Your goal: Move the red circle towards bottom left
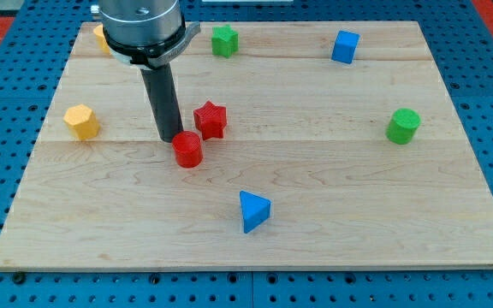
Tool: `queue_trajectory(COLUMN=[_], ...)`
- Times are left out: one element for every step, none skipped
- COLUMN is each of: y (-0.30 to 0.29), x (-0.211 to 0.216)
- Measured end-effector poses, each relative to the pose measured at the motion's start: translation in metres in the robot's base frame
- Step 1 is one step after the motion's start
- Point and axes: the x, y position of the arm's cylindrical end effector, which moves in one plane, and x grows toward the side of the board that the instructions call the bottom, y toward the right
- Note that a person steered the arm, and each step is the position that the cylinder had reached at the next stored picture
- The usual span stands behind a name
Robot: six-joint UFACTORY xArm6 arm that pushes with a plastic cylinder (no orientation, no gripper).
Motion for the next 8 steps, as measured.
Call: queue_trajectory(y=[0.0, 0.013, 0.015, 0.05, 0.056, -0.019, -0.014, 0.036], x=[0.001, 0.003, 0.004, -0.001, 0.023, 0.051, 0.055, 0.044])
